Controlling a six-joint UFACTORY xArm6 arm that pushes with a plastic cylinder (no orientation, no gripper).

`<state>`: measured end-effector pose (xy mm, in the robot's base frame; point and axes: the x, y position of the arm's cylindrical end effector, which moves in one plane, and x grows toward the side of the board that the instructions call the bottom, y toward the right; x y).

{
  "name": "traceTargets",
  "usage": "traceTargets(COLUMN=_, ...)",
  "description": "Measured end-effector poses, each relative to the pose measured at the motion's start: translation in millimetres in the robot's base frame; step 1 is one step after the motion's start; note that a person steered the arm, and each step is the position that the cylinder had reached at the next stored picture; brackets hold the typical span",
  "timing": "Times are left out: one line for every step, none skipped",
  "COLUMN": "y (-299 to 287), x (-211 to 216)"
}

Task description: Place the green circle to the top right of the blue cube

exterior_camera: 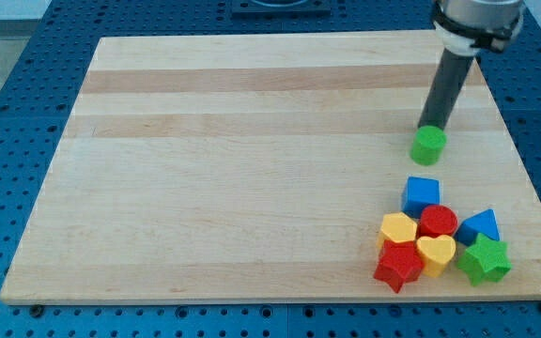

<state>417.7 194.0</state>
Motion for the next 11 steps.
traceTargets(y=9, x=5)
traceTargets(y=24, x=16)
traceTargets(y=25, x=50)
traceTargets(y=29, x=54)
traceTargets(y=32, x=21)
traceTargets(y=22, x=-3)
traceTargets(y=0, x=-2)
traceTargets(y=-6, x=23)
traceTargets(y=-6, x=53)
traceTargets(y=-6, x=55)
traceTargets(y=-3, x=50)
